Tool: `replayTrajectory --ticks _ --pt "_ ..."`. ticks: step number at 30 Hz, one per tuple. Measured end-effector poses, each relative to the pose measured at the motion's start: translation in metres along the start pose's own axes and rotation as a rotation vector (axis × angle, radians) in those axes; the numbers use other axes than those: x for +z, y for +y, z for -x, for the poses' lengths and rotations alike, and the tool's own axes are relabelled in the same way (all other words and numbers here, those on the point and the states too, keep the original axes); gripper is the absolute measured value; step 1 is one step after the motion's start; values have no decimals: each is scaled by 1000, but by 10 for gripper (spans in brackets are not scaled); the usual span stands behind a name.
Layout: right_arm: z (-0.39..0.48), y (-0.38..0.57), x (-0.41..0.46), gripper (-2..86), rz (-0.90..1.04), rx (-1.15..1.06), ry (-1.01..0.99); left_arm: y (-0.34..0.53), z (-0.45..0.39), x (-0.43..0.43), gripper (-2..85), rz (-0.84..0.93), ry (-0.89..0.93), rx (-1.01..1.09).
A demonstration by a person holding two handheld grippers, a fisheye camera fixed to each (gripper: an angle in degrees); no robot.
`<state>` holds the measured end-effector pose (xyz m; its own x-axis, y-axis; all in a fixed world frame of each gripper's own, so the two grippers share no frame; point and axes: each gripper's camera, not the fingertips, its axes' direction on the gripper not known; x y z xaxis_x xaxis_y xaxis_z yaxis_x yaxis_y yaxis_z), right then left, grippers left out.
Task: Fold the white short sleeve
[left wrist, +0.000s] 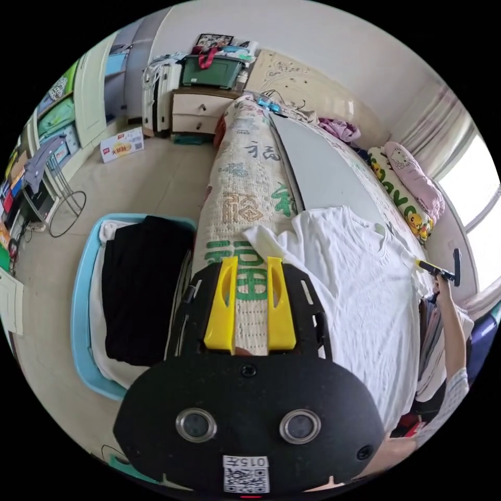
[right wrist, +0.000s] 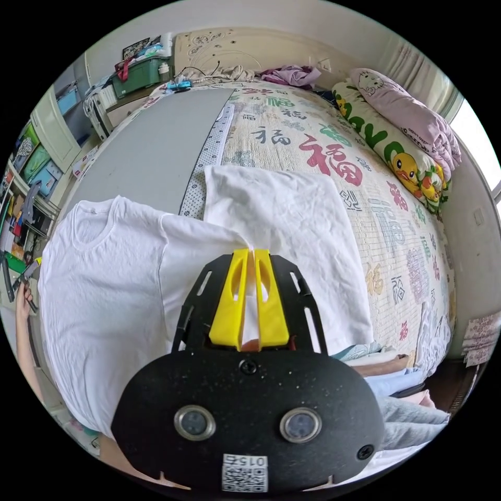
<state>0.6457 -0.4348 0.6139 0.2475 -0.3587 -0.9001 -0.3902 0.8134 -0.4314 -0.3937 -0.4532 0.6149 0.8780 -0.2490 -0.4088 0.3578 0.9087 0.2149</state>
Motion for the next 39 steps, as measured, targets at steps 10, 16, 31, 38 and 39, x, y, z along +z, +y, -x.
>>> replayTrajectory --ticks 10,16,31,38,39 --pt "68 32 -30 81 -174 -207 12 -22 7 8 10 -17 2 -128" --pt "72 56 -10 65 -176 -188 -7 -37 -14 -61 10 -162 -274 42" --pt "88 161 22 67 -174 -305 -272 40 76 -62 115 32 377 -77" --pt "98 236 12 67 -201 -424 -170 58 75 -100 2 -16 242 -90" --pt "97 246 9 67 -199 -427 -171 60 74 -107 3 -23 191 -86"
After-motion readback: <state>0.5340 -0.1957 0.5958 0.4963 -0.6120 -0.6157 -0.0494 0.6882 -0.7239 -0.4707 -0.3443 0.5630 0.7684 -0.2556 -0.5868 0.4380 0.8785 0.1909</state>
